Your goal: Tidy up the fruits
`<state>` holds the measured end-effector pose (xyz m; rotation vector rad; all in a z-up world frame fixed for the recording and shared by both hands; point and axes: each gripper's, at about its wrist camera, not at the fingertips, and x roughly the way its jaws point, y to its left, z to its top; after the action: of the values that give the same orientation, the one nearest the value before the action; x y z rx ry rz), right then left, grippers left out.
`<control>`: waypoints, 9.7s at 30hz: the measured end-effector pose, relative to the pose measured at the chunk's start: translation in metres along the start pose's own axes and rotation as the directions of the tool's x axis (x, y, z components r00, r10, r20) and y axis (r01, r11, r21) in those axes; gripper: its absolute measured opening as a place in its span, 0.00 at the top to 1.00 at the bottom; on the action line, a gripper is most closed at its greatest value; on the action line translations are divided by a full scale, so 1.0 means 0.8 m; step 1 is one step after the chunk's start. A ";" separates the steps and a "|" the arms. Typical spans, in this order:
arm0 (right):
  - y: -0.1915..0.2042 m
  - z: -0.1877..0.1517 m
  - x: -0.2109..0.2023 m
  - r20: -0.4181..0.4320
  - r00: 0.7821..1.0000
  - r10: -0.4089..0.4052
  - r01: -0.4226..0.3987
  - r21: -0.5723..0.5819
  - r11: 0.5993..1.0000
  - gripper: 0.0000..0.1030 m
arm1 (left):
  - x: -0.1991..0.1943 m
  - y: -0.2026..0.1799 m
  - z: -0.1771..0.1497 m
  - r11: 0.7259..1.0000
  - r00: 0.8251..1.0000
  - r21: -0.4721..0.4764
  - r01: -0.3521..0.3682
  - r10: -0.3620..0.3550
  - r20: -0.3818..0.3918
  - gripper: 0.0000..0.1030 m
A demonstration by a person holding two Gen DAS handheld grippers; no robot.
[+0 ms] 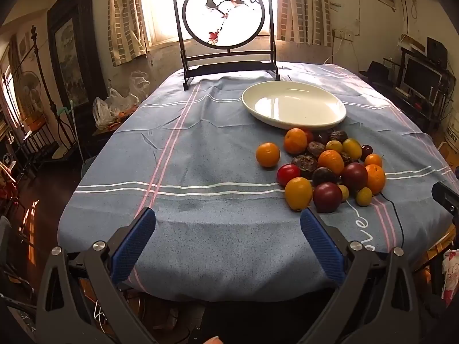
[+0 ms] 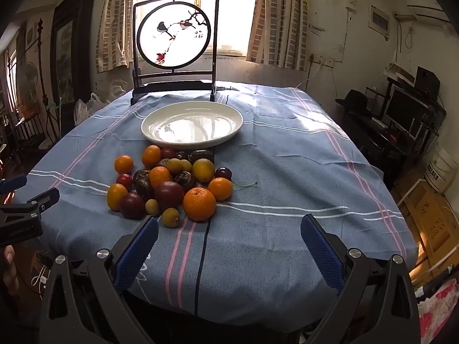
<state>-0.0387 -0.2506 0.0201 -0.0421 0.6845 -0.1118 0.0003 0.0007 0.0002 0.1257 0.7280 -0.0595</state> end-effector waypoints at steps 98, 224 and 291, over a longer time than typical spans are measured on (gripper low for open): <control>-0.006 -0.017 0.001 0.026 0.998 -0.055 0.056 -0.027 0.998 0.03 | 0.008 0.000 -0.011 0.999 1.000 0.047 0.000 -0.001 0.005 0.04; -0.021 0.089 0.179 -0.122 0.941 0.314 -0.311 0.048 0.949 0.28 | 0.265 0.021 0.126 0.966 0.984 0.220 0.139 -0.109 -0.144 0.50; 0.032 0.131 0.142 -0.109 0.871 0.480 -0.490 -0.102 0.866 0.63 | 0.181 0.005 0.140 0.940 0.968 0.234 0.250 -0.244 -0.054 0.60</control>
<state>0.1176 -0.2384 0.0279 0.0146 0.7644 0.4205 0.1825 -0.0116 -0.0129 0.2654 0.7560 -0.3880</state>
